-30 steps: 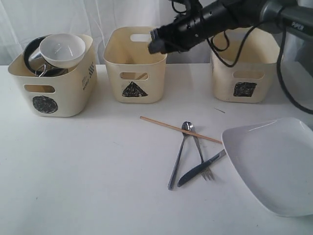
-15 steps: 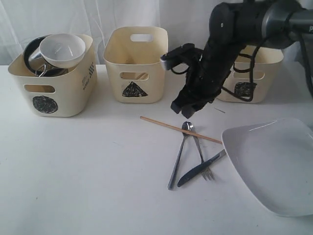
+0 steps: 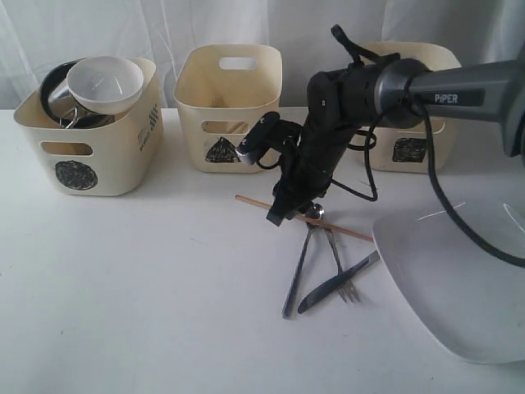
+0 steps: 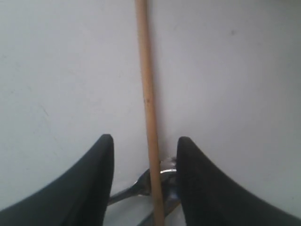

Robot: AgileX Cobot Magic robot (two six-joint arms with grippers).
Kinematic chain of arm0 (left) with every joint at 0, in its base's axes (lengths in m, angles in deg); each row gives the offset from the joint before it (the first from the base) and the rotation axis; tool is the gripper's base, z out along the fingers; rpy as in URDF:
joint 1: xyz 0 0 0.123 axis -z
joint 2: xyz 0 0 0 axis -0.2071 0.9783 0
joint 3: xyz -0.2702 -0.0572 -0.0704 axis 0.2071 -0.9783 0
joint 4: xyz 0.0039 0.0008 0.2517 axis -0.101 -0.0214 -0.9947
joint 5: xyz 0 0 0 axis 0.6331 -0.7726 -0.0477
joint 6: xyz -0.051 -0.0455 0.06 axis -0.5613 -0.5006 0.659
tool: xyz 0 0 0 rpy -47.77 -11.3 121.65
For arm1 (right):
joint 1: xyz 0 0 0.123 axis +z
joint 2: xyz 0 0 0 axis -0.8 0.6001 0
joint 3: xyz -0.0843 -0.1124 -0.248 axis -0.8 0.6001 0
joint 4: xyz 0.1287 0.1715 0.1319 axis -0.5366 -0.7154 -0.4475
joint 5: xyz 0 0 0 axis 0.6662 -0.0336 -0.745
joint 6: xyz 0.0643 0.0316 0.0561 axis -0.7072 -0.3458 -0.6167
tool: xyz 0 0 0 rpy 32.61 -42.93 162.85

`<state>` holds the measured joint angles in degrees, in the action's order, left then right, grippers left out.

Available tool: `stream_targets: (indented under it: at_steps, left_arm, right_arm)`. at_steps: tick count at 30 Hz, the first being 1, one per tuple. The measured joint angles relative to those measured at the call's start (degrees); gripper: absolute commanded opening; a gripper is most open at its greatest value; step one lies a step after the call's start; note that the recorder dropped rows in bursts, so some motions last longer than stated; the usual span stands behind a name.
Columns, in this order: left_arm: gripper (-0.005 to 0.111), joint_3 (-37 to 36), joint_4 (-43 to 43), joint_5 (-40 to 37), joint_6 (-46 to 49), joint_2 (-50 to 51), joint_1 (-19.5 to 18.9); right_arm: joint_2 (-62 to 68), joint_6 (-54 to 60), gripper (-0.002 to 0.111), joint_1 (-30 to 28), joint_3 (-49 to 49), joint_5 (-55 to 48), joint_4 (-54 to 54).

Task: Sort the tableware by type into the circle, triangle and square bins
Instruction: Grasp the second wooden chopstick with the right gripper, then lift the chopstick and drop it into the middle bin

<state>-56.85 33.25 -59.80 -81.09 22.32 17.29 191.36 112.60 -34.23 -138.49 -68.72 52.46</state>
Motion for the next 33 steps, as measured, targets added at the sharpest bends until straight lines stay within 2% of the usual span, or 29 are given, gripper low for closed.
stream_targets:
  at_steps: [14, 16, 20, 22, 33]
  left_arm:
    - [0.000, 0.00, 0.00, 0.00, 0.00, 0.00, 0.00]
    - [0.000, 0.00, 0.00, 0.00, 0.00, 0.00, 0.00]
    - [0.000, 0.00, 0.00, 0.00, 0.00, 0.00, 0.00]
    - [0.000, 0.00, 0.00, 0.00, 0.00, 0.00, 0.00]
    - [0.000, 0.00, 0.00, 0.00, 0.00, 0.00, 0.00]
  right_arm:
    - [5.37, 1.28, 0.040, 0.00, -4.36, -2.53, 0.00]
    - [5.52, 1.28, 0.035, 0.00, -4.59, -2.98, 0.00]
    - [5.66, 1.36, 0.008, 0.00, -4.58, -4.42, -1.86]
    - [5.66, 1.36, 0.000, 0.00, -4.58, -5.15, -3.82]
    - [1.11, -2.88, 0.000, -0.27, -4.58, -7.95, -21.35]
